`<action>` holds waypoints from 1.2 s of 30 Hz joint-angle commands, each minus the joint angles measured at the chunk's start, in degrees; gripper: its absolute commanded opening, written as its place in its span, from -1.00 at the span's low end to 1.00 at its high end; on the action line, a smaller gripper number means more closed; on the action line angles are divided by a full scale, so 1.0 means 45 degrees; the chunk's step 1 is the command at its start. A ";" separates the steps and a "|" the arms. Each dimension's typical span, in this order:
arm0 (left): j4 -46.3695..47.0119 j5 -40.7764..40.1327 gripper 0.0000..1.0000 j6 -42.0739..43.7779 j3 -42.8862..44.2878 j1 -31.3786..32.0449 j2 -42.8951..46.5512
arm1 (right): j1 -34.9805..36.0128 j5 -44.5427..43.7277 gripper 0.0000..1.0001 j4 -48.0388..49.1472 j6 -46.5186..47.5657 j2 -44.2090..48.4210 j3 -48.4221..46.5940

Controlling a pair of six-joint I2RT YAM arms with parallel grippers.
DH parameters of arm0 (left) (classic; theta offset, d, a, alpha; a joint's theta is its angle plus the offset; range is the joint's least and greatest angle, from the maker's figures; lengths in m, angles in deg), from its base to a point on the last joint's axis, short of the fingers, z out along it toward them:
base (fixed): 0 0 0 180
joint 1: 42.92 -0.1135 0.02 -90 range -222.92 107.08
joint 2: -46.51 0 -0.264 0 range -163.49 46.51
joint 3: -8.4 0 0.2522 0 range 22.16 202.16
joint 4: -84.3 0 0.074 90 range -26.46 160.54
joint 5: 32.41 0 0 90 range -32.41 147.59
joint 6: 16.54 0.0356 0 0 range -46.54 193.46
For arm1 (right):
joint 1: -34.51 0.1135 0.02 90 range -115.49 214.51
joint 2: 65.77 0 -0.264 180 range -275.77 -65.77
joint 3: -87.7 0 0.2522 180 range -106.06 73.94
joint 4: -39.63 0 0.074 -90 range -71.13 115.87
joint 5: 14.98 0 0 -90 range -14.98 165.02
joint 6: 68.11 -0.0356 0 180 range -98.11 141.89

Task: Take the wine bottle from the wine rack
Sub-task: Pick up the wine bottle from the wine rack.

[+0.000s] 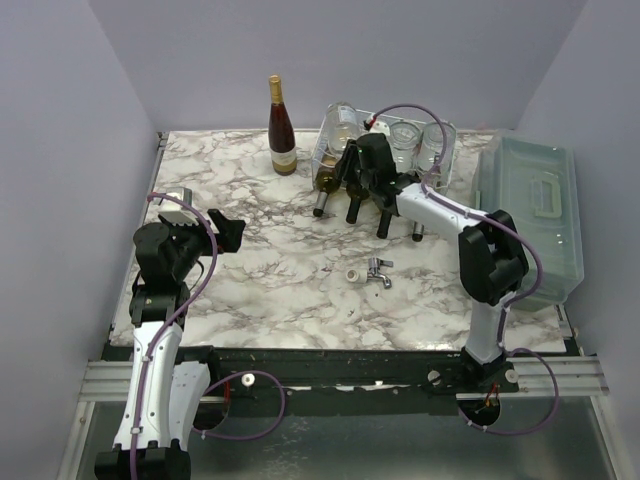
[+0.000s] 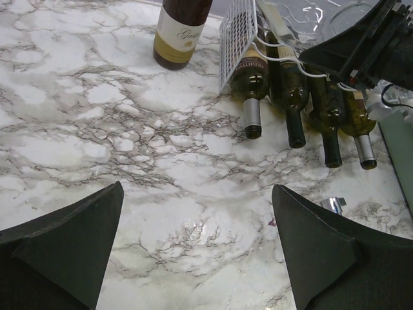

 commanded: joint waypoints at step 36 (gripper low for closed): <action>-0.0103 -0.0005 0.98 0.0223 -0.0022 0.0028 -0.0143 | -0.0311 0.1376 0.19 -0.3253 -0.4155 -0.3137 -0.4185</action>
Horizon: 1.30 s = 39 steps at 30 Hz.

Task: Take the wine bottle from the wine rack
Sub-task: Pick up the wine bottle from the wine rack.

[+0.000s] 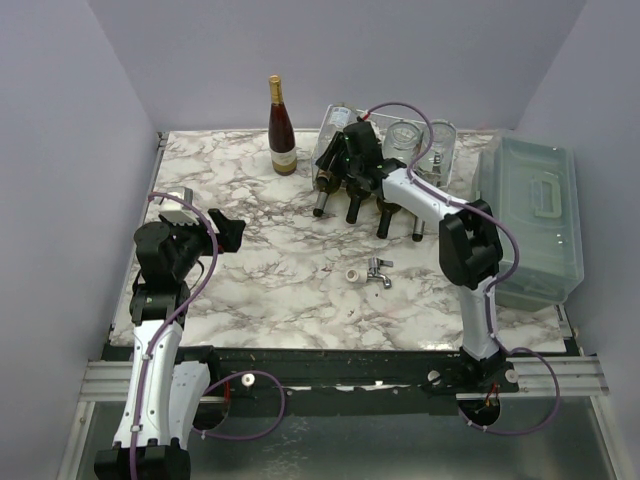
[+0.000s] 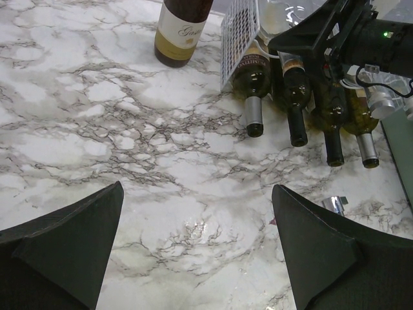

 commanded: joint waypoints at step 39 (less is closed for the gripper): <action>0.0263 0.1088 0.97 0.0285 -0.0106 0.0083 0.0037 | -0.0811 0.0502 -1.00 0.1317 0.0005 0.4188 0.2127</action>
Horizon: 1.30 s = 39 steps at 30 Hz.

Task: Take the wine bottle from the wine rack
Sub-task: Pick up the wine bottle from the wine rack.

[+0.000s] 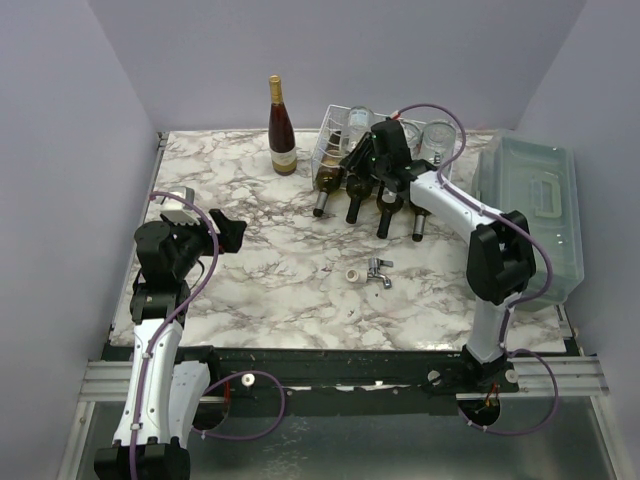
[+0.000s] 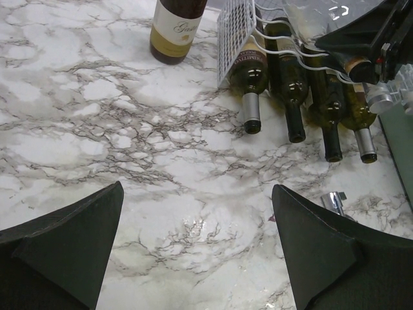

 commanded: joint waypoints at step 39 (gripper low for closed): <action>0.2275 0.4052 0.97 0.5460 -0.2699 0.4046 0.4508 | 0.0362 0.6581 -1.00 -0.3043 0.7849 0.5628 0.1614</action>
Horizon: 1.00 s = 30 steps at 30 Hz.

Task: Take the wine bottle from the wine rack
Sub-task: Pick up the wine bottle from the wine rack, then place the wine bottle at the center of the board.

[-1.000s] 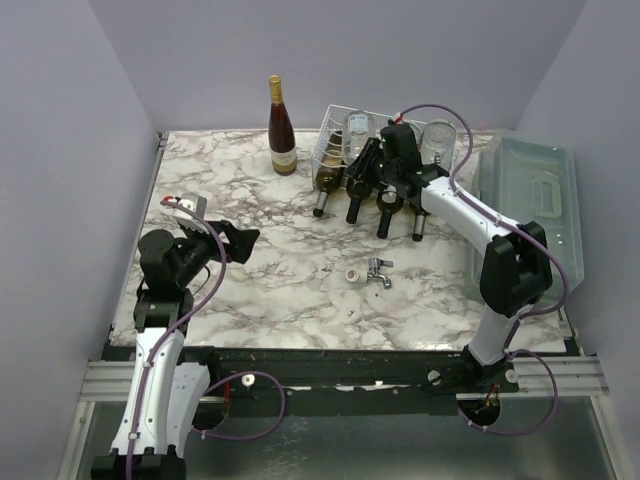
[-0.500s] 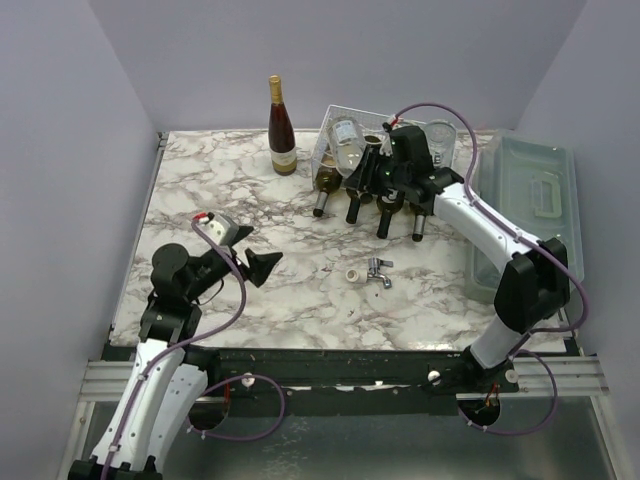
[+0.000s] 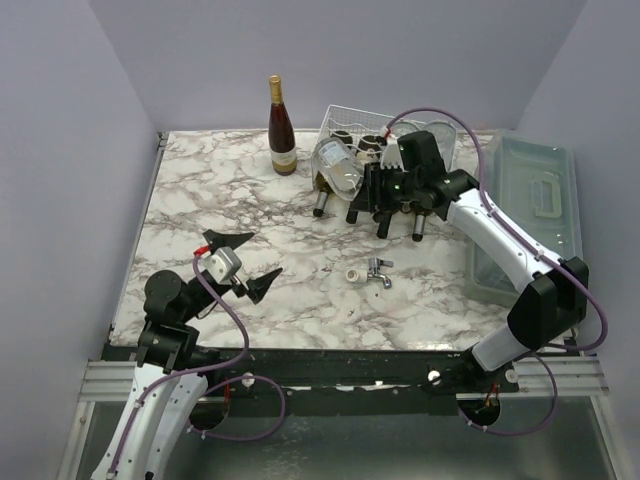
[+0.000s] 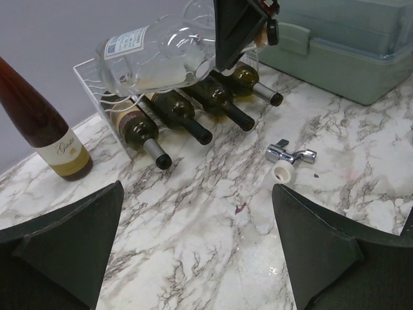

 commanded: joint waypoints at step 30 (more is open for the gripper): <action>-0.2570 -0.2769 0.97 -0.8327 0.1145 0.0346 -0.0106 | 0.5095 -0.1672 -1.00 -0.6578 1.0911 -0.2851 -0.5909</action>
